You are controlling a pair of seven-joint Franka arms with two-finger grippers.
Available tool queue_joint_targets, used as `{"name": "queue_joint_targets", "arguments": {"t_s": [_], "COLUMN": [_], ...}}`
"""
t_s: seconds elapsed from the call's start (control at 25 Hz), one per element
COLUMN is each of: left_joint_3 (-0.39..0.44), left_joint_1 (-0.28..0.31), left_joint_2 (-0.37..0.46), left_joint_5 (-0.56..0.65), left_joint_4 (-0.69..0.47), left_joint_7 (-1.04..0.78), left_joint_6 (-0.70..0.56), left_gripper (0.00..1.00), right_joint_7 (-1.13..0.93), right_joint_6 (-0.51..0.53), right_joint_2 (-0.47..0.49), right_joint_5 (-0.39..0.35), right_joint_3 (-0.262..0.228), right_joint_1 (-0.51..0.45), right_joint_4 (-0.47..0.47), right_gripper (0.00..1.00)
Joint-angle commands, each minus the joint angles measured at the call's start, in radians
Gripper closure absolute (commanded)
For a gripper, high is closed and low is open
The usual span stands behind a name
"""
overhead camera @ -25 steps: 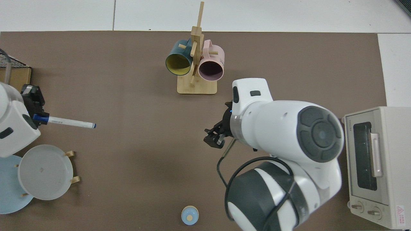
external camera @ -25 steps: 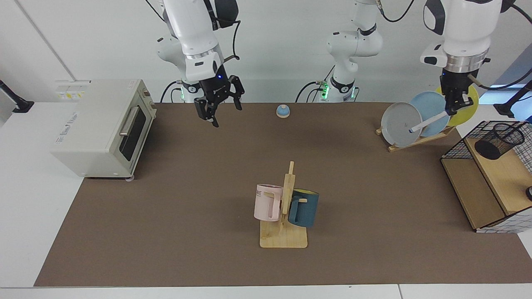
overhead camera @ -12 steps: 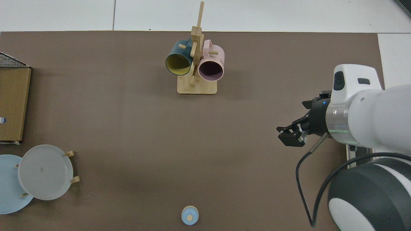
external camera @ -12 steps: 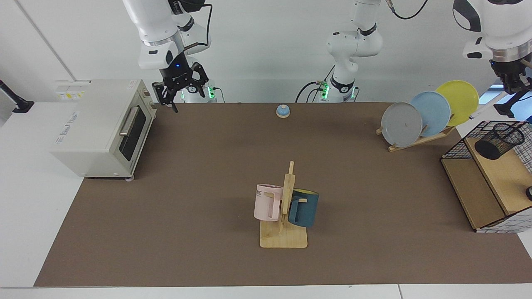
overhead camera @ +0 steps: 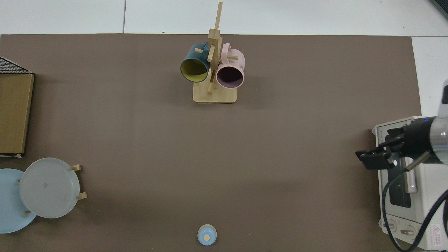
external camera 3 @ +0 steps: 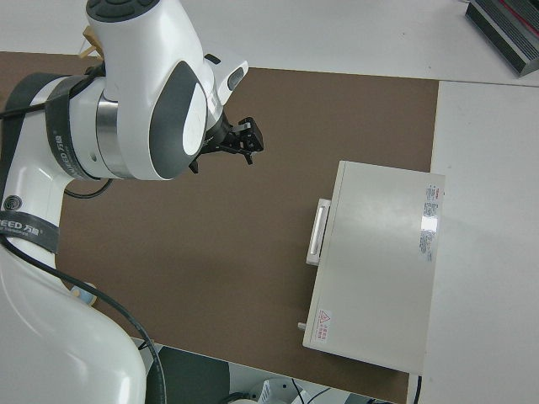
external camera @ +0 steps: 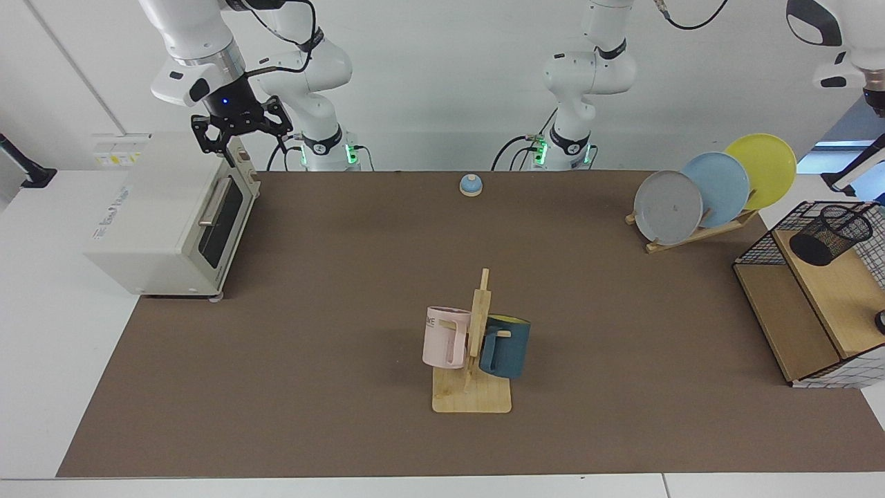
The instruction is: Put markers into pen holder
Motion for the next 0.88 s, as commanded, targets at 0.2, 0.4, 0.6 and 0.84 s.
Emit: {"name": "queue_joint_targets", "arguments": {"t_s": [0.2, 0.4, 0.6, 0.84], "left_joint_3": [0.072, 0.07, 0.065, 0.067], "left_joint_1": [-0.003, -0.016, -0.022, -0.019], "left_joint_2": [0.087, 0.085, 0.091, 0.12], "left_joint_5": [0.034, 0.034, 0.036, 0.034], "left_joint_4": [0.017, 0.004, 0.002, -0.004], "left_joint_7": [0.01, 0.021, 0.021, 0.021], "left_joint_6": [0.137, 0.111, 0.111, 0.122], "left_gripper": [1.0, 1.0, 1.0, 1.0], "right_joint_7": [0.118, 0.108, 0.088, 0.124], "right_joint_6": [0.004, 0.004, 0.031, -0.002], "right_joint_2": [0.027, 0.023, 0.024, 0.026], "right_joint_5": [-0.044, -0.045, -0.045, -0.063], "right_joint_3": [0.02, 0.019, 0.02, 0.02], "right_joint_1": [-0.029, -0.058, -0.101, -0.098], "right_joint_4": [-0.004, -0.015, -0.02, -0.021], "right_gripper": [0.0, 0.0, 0.0, 0.0]}}
